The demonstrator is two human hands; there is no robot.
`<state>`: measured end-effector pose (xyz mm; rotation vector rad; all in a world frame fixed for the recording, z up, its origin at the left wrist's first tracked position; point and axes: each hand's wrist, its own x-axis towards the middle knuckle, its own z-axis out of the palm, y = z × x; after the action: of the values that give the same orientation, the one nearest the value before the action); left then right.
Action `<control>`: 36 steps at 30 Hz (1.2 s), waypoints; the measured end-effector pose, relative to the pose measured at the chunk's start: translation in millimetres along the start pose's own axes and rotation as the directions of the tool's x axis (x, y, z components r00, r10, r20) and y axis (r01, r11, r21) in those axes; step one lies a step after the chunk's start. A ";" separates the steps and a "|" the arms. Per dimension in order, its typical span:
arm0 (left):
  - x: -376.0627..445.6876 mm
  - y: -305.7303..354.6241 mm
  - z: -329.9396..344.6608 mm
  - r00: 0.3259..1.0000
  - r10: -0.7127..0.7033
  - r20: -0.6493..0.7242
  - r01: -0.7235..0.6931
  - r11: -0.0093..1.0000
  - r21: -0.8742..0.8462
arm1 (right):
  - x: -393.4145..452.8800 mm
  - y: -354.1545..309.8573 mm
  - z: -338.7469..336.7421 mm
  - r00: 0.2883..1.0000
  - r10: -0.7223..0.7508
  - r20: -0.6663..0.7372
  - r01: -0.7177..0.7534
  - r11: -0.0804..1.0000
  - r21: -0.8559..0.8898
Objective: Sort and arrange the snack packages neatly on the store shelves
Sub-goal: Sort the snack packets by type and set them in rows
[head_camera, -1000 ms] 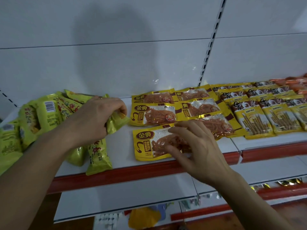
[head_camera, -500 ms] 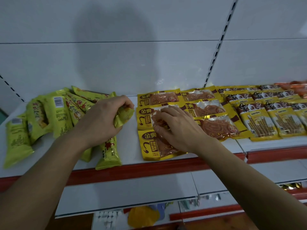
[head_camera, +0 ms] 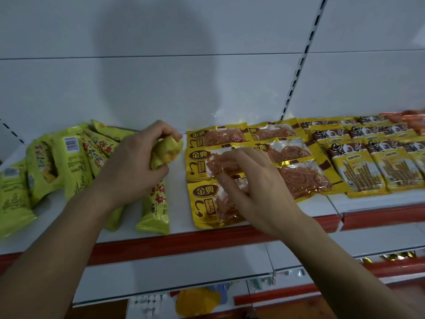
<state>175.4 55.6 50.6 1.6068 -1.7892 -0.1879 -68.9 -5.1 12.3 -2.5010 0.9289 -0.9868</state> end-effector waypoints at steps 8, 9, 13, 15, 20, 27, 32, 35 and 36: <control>-1.7 5.8 0.2 0.930 -0.307 -0.201 0.071 0.689 -0.722 | 60.4 -21.7 16.2 0.996 -0.025 0.080 0.018 0.997 0.076; -3.1 7.6 1.8 0.928 -0.327 -0.177 0.076 0.634 -0.770 | 67.5 -25.7 18.6 0.994 -0.068 0.091 0.065 0.997 0.035; -11.3 12.3 -8.2 0.863 -0.457 -0.218 0.252 0.761 -0.598 | 87.2 -30.8 20.4 0.989 -0.097 0.111 0.097 0.995 0.006; -22.4 13.7 -15.4 0.838 -0.480 -0.259 0.457 0.877 -0.147 | 89.6 -30.1 20.8 0.989 -0.022 0.145 0.014 0.998 0.059; -30.8 21.7 14.1 0.836 -0.545 -0.067 0.505 0.715 0.484 | 95.3 -29.5 30.6 0.973 0.151 0.172 -0.165 0.984 0.071; -27.5 14.3 1.8 0.775 -0.622 -0.114 0.615 0.783 -0.095 | 91.7 -29.0 29.8 0.933 0.250 0.257 -0.314 0.916 0.248; -18.0 23.5 -2.5 0.603 -0.797 -0.029 0.326 0.279 -0.903 | 80.1 -58.8 36.0 0.931 0.197 0.308 -0.339 0.780 0.526; -19.5 31.8 -9.4 0.672 -0.725 0.154 0.138 -0.082 -0.987 | 74.3 -79.7 51.0 0.952 0.127 0.277 -0.261 0.808 0.528; -20.8 30.1 -14.3 0.693 -0.706 0.150 0.105 -0.107 -0.989 | 74.7 -85.5 54.7 0.960 0.109 0.259 -0.230 0.833 0.504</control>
<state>158.7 86.0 69.2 0.8484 -0.2321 -1.0530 49.8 11.2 51.3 -1.9694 0.6780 -0.7573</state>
